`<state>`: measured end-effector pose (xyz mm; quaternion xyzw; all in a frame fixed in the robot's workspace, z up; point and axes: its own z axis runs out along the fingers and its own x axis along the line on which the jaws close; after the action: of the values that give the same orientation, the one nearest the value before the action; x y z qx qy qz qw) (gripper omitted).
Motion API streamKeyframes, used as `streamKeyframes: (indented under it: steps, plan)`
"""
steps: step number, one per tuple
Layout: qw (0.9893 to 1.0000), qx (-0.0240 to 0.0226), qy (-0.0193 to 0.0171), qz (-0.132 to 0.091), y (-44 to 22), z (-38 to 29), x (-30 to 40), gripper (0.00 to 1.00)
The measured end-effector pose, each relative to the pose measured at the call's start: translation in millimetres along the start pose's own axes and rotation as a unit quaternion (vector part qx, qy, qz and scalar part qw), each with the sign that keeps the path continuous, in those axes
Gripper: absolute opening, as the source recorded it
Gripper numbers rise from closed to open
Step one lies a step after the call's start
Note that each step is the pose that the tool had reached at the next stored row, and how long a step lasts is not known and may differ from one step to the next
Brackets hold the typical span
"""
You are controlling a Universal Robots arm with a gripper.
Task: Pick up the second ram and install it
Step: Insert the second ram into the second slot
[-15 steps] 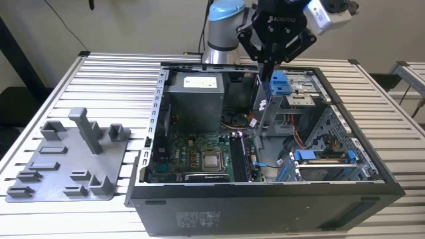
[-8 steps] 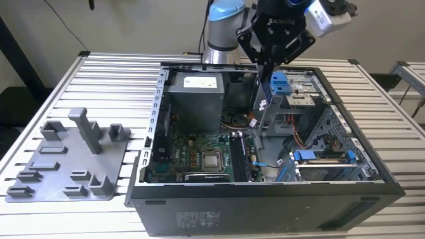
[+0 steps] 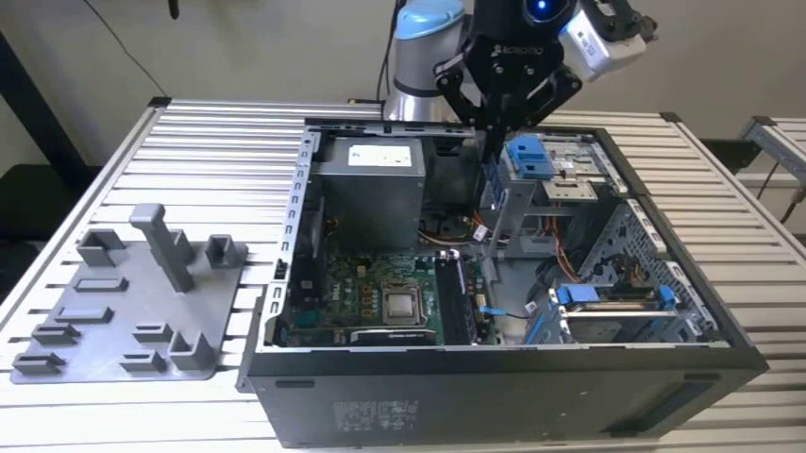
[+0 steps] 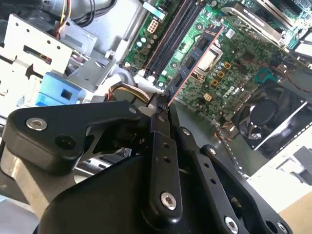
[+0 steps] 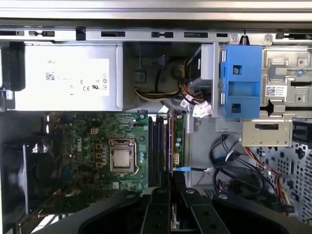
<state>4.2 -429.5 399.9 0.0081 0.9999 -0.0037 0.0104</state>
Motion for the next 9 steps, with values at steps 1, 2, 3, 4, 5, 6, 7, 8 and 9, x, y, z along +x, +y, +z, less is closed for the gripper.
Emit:
streamKeyframes:
  steps: [1, 2, 3, 4, 5, 6, 7, 8, 9]
  plan:
    - [1.0, 0.0, 0.0, 0.0, 0.0, 1.5, 0.9, 0.14]
    - [1.0, 0.0, 0.0, 0.0, 0.0, 3.2, 1.1, 0.14]
    - [1.0, 0.0, 0.0, 0.0, 0.0, 5.0, 1.1, 0.14]
    - [1.0, 0.0, 0.0, 0.0, 0.0, 6.9, 1.1, 0.14]
    - [1.0, 0.0, 0.0, -0.001, 0.0, 8.7, 1.2, 0.14]
    - [1.0, 0.0, 0.0, -0.001, 0.0, 10.5, 1.3, 0.14]
    - [1.0, 0.0, 0.0, -0.001, 0.1, 12.4, 1.3, 0.14]
    - [1.0, 0.0, 0.0, -0.001, 0.1, 14.2, 1.4, 0.14]
    - [1.0, 0.0, 0.0, -0.001, 0.1, 16.0, 1.4, 0.14]
